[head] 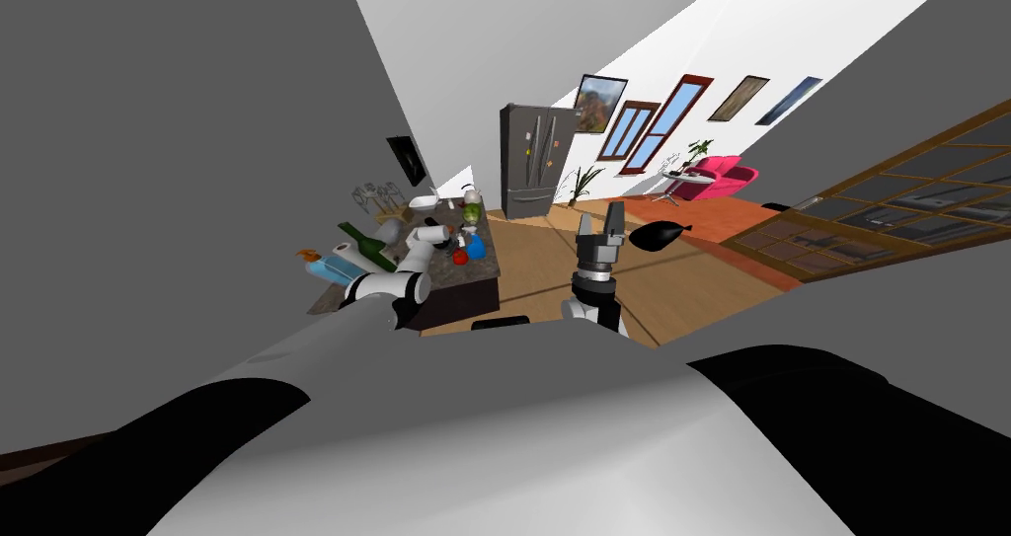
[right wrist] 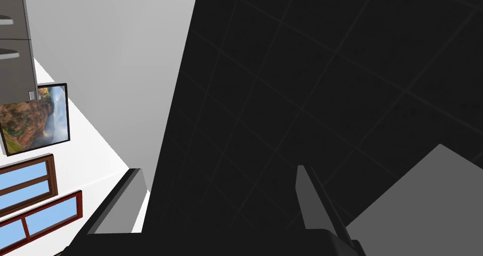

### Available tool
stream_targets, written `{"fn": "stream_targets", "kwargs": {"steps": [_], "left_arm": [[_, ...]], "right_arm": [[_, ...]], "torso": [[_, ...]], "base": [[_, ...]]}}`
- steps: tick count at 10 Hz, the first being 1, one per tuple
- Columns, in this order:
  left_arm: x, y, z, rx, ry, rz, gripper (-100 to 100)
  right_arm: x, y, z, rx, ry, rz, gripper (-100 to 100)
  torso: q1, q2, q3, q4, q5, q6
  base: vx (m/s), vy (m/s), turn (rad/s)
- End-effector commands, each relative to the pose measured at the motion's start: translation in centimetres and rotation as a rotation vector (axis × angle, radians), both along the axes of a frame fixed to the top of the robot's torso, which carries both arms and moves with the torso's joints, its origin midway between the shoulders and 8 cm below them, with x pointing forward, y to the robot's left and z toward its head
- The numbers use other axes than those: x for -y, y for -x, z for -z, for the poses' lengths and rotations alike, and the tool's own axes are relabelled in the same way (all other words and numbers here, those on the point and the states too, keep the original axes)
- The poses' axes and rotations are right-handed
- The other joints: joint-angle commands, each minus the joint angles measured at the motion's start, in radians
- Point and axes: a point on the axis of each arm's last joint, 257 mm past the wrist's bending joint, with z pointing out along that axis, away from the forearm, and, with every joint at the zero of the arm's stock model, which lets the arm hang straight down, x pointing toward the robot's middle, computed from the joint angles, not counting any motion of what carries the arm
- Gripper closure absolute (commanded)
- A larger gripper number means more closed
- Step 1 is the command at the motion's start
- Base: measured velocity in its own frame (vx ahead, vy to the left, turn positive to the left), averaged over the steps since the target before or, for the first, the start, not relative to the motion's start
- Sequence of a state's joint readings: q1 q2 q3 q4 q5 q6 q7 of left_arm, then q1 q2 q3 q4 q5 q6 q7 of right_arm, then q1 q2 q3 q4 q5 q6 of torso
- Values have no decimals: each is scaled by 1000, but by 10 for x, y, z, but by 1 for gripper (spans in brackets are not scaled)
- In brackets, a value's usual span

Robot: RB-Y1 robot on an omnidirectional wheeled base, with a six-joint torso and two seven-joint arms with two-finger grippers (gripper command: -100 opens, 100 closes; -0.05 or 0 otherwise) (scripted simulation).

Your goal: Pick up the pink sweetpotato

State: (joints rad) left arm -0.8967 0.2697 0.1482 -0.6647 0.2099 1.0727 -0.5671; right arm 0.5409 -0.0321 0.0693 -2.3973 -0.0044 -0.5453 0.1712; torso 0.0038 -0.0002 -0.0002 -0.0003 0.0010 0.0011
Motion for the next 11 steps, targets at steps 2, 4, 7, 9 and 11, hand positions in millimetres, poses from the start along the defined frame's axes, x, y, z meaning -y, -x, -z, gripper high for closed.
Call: {"fn": "stream_targets", "kwargs": {"steps": [2, 4, 7, 9, 11], "left_arm": [[11, 0, -3, -4, 1, -24, 100], [18, 1, -5, -6, 1, -41, 100], [33, 2, -9, -8, -6, -63, 100], [40, 3, -11, -8, -5, -80, 100], [48, 3, -13, -8, -6, -96, 100]], "right_arm": [[0, 0, 0, 0, 0, 0, 0], [0, 0, 0, 0, 0, 0, 0], [0, 0, 0, 0, 0, 0, 0], [0, 0, 0, 0, 0, 0, 0], [0, 0, 0, 0, 0, 0, 0]], "torso": [[4, 1, 1, 0, 1, 0], [3, -1, 0, 0, 1, -1], [0, 0, 0, 0, 0, -1], [0, 1, 1, 1, 0, -1], [1, 1, 1, 1, 0, -2]], "base": [[-35, 149, -136], [-1, 94, -73], [-26, 85, -89], [-33, 87, -83], [-14, 86, -79]]}}
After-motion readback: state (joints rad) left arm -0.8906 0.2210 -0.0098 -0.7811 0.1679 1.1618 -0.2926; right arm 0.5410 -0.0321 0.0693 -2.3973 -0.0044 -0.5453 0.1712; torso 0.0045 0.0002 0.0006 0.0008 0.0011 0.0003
